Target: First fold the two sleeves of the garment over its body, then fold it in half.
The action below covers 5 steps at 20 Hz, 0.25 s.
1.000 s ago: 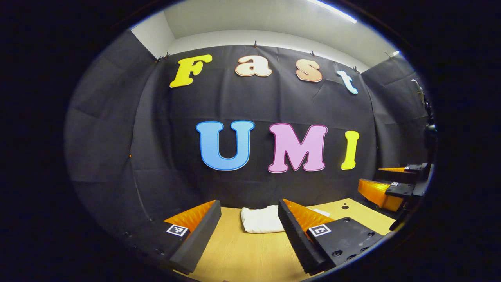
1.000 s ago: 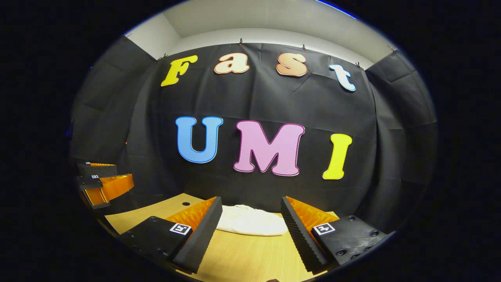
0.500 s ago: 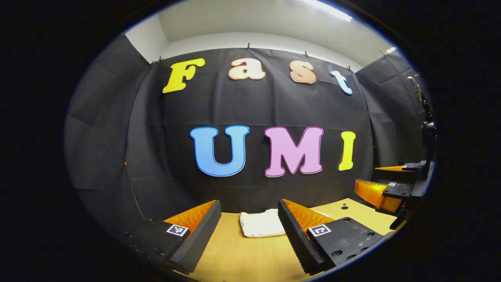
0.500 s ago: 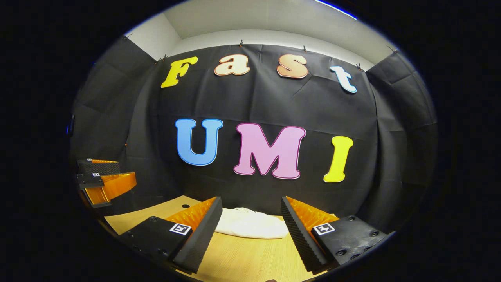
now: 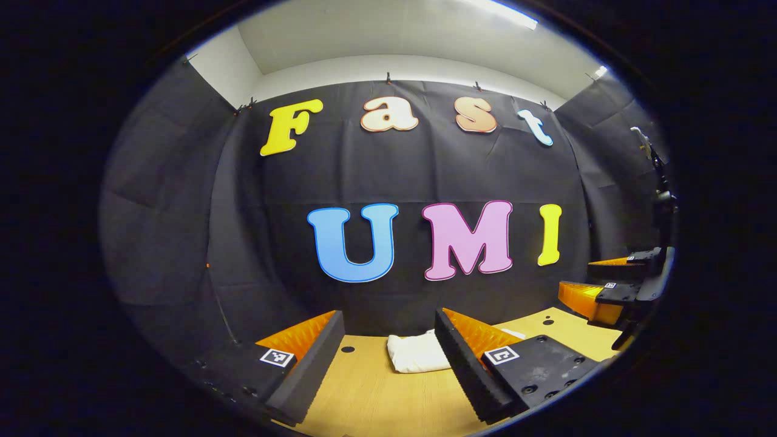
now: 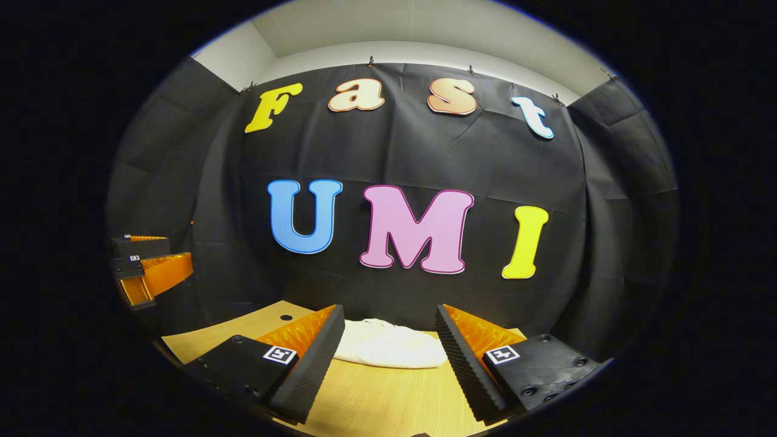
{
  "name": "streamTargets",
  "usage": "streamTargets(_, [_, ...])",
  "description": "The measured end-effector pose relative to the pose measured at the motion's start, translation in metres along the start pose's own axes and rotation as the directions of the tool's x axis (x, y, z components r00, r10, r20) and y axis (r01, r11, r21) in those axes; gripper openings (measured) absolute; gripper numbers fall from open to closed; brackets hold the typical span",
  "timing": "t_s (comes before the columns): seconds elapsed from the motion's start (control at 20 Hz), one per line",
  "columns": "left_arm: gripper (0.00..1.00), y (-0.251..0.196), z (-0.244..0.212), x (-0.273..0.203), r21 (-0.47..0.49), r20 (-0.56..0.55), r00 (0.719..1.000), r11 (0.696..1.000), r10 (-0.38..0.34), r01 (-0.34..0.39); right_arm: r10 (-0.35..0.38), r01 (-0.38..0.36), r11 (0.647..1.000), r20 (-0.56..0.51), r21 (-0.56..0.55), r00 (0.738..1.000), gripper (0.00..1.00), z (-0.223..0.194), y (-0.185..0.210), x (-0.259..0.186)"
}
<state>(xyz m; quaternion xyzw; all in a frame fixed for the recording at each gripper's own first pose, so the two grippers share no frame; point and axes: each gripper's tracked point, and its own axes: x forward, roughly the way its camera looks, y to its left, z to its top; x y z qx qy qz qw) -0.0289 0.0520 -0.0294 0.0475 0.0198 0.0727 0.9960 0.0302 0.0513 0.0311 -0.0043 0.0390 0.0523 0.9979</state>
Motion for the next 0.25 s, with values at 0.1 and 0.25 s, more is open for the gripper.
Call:
streamTargets(0.1, [0.98,-0.0005,-0.0005,-0.0038,-0.005,-0.001,1.000,1.000,-0.005,0.005,0.003,-0.003,1.000,-0.012,-0.002,1.000,0.96,-0.0015,0.0022,0.0002])
streamTargets(0.25, [0.98,0.0006,-0.0022,-0.0072,-0.003,-0.011,1.000,1.000,0.002,-0.003,-0.015,0.015,1.000,-0.005,-0.018,1.000,0.96,0.0046,-0.0021,-0.0035])
